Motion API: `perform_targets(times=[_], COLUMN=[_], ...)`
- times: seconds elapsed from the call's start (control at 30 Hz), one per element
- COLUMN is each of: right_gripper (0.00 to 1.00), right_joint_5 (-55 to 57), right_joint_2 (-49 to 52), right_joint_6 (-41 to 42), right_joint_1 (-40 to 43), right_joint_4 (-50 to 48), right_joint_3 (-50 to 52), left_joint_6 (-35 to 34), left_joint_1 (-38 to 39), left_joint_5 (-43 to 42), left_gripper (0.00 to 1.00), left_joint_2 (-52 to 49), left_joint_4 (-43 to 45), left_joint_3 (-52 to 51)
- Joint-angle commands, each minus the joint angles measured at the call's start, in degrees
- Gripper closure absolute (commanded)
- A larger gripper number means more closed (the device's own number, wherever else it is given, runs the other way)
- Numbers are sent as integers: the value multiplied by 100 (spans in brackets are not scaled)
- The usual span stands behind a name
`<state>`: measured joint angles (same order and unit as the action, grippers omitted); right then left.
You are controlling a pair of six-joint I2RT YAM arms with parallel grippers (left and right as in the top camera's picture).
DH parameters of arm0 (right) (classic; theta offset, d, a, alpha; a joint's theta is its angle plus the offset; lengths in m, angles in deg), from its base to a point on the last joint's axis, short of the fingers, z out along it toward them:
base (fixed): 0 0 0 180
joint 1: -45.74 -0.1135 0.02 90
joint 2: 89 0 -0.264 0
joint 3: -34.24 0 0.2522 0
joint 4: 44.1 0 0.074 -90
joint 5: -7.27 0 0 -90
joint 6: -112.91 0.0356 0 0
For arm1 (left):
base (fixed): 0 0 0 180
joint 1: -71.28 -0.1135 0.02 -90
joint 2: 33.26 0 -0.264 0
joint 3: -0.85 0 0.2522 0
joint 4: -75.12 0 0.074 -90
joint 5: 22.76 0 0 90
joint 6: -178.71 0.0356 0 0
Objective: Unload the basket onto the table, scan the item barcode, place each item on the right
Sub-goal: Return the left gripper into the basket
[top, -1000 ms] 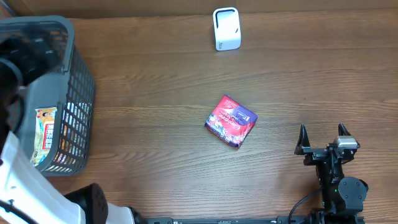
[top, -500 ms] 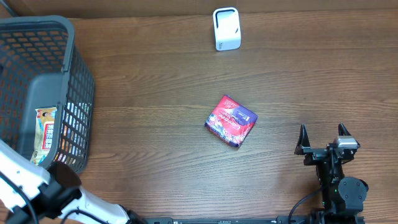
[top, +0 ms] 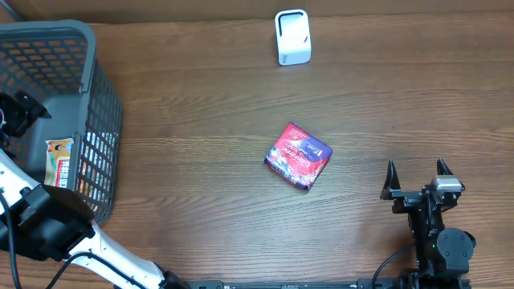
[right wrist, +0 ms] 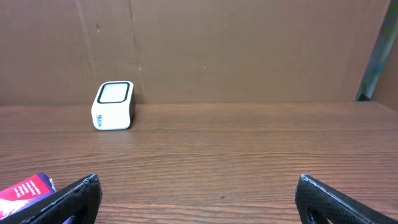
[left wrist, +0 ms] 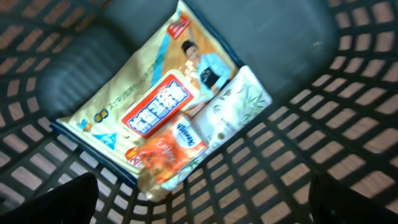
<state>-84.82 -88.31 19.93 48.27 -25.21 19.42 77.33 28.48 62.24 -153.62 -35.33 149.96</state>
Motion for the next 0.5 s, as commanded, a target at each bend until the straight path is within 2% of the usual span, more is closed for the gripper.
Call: perform_targets(times=[0.0,0.27,0.47], right_gripper=[0,0,0], right_joint_5=[35,35,35], right_joint_2=[-52,-52,-52], right_joint_6=[13,13,13], right_joint_1=[7,7,7], right_joint_4=[-35,-33,-33], right_joint_3=[59,59,59], left_joint_6=[149,96,452], left_joint_1=[-4,-4,-2], left_joint_5=[382,514,192], left_gripper=[0,0,4], left_joint_2=[15,13,13], left_joint_4=[-15,7,173], left_joint_3=[-260,-1266,-1843])
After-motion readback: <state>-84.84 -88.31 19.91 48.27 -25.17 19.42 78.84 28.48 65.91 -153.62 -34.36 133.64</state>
